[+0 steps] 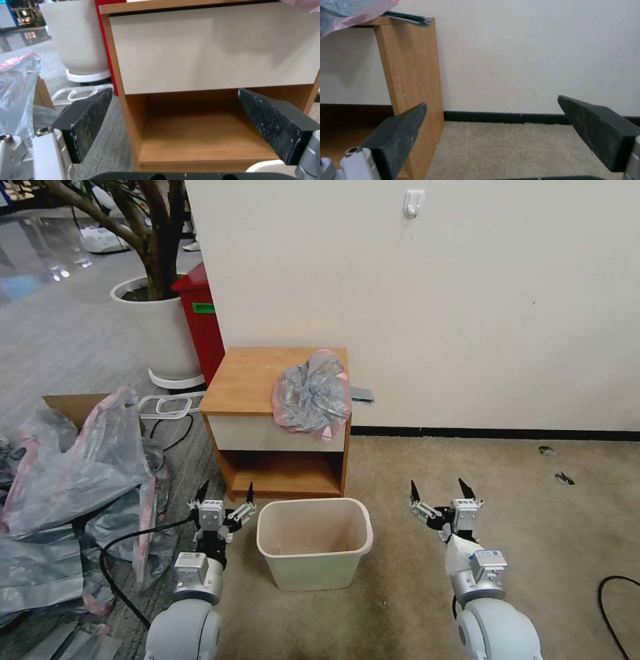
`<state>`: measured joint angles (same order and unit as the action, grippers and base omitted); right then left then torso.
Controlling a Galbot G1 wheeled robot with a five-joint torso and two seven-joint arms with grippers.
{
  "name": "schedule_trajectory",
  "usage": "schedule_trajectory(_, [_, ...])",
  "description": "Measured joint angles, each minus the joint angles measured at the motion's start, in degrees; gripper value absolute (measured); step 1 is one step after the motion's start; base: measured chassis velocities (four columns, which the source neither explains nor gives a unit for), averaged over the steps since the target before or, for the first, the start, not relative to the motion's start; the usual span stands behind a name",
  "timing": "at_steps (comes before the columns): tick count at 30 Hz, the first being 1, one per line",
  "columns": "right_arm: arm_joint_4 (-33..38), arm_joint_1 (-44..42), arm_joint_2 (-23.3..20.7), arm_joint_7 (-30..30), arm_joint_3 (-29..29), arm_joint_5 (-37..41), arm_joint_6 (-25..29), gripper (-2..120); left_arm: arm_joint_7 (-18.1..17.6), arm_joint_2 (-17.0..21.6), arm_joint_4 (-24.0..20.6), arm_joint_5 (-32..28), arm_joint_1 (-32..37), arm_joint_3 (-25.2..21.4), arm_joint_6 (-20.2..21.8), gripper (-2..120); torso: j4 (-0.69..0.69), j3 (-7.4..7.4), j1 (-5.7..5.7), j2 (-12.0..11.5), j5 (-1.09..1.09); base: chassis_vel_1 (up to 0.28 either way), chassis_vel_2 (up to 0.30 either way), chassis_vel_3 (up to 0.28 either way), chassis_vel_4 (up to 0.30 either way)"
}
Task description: Pick up the garbage bag from the table and place it over the trash can.
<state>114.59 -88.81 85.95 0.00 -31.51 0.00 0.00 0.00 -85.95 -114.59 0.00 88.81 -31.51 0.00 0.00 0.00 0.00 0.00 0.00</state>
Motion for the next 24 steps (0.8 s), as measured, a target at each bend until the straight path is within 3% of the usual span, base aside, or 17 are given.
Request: schedule_trajectory(24, [0.0,0.0,0.0,0.0,0.0,0.0,0.0,100,0.0,0.0,0.0,0.0,0.0,0.0,0.0,95,0.00,0.00,0.00,0.0,0.00,0.000,0.000,0.000,0.000])
